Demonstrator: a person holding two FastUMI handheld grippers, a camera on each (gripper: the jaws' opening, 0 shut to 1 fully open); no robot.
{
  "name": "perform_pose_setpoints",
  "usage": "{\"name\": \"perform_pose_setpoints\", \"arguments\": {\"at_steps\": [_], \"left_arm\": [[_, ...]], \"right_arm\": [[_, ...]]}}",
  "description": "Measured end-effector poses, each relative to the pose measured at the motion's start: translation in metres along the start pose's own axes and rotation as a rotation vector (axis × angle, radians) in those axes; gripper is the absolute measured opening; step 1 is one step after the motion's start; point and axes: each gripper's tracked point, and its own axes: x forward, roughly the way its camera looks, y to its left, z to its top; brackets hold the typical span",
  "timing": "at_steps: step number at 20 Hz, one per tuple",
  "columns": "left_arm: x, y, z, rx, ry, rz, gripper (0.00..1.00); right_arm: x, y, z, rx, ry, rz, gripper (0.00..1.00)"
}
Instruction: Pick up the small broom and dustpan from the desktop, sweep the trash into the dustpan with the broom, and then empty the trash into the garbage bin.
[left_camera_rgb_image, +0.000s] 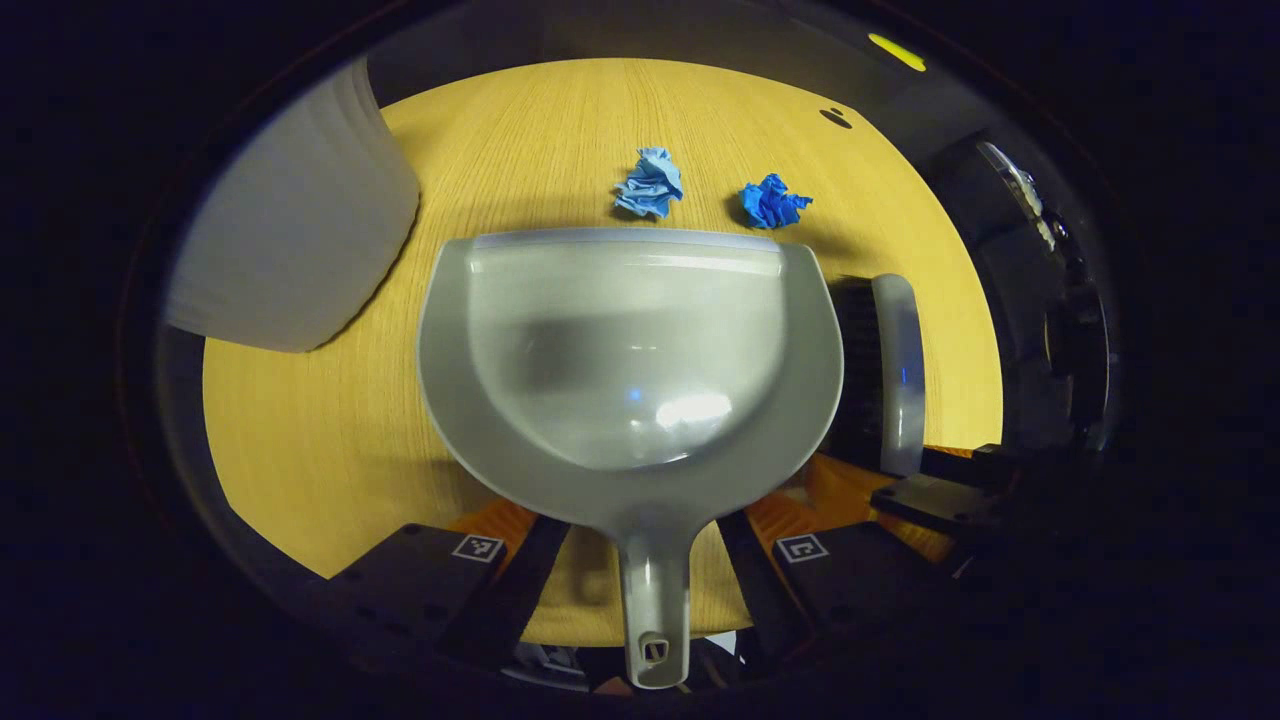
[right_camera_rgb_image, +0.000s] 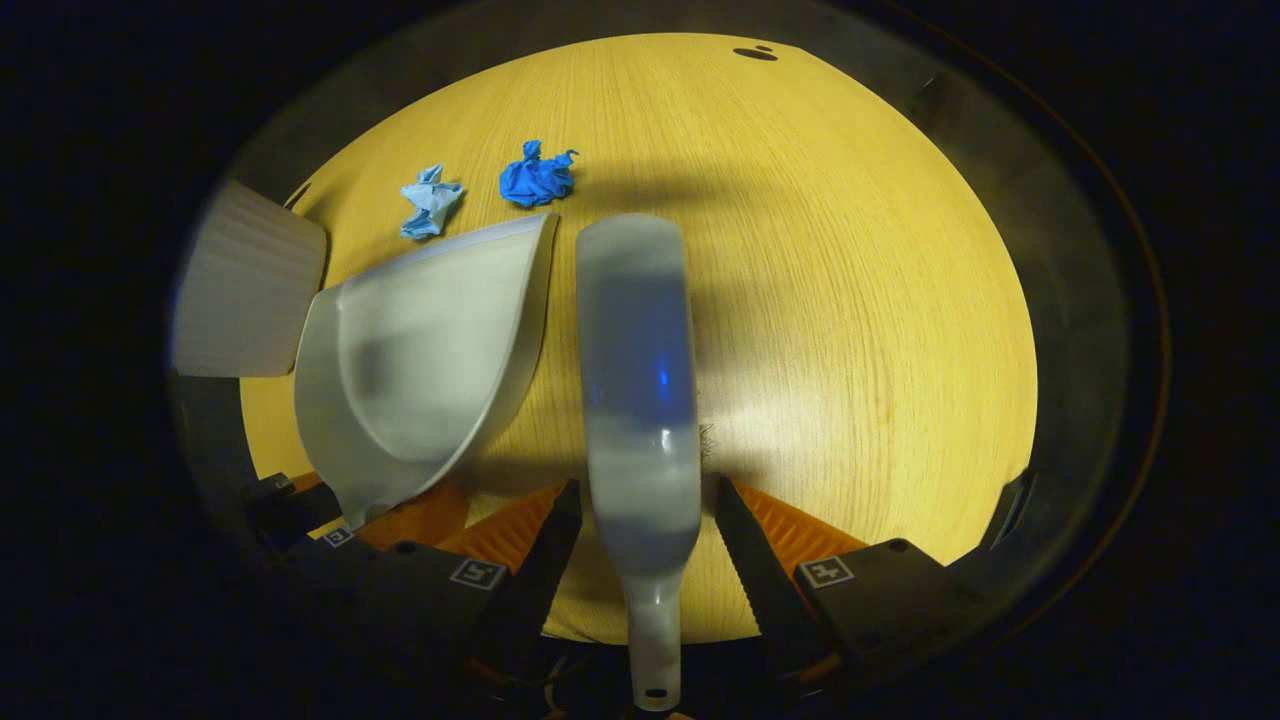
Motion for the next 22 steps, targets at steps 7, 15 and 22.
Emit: {"name": "perform_pose_setpoints", "arguments": {"at_steps": [7, 15, 22], "left_arm": [[0.005, 0.011, 0.011, 0.048, -0.023, 0.086, 0.77], [0.007, 0.007, 0.006, 0.026, -0.009, 0.089, 0.31], [0.0, 0.011, -0.001, 0.131, -0.003, 0.078, 0.28]], "right_arm": [[0.002, -0.007, 0.0, -0.005, 0.023, -0.043, 0.75], [0.0, -0.009, -0.004, -0.084, -0.032, -0.028, 0.56], [0.001, -0.009, -0.005, -0.244, -0.042, 0.011, 0.39]]}}
